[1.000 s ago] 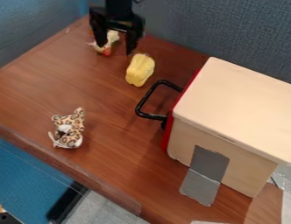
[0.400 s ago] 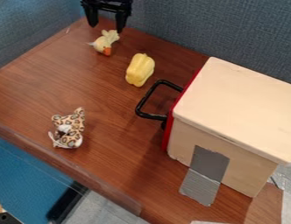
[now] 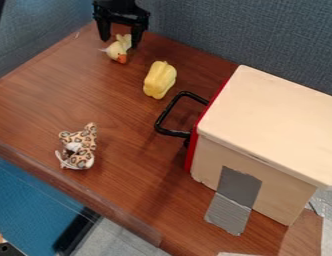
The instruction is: Move the white thing to bottom left of the table
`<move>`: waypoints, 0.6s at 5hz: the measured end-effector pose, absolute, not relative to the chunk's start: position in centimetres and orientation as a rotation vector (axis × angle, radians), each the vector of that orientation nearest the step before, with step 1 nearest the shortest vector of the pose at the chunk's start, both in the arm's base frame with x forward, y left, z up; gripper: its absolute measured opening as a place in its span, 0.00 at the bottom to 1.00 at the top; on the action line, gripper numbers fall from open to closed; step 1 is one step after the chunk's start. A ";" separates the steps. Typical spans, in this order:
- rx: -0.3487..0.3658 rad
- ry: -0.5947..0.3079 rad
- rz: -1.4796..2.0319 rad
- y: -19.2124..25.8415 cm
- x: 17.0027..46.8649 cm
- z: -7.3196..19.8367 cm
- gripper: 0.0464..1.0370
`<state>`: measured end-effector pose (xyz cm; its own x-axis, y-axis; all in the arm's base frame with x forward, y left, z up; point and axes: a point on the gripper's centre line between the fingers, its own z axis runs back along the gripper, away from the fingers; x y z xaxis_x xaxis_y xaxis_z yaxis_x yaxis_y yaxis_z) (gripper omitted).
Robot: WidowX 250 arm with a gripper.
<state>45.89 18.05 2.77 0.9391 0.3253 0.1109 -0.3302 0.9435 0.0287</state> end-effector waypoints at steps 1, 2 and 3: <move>0.044 -0.059 0.332 17.1 46.1 0.8 0.91; 0.053 -0.041 0.335 16.9 46.4 0.4 0.64; 0.048 -0.062 0.330 16.6 46.2 0.2 0.46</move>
<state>46.19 16.59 0.24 0.9442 0.3222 0.0690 -0.3251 0.9449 0.0372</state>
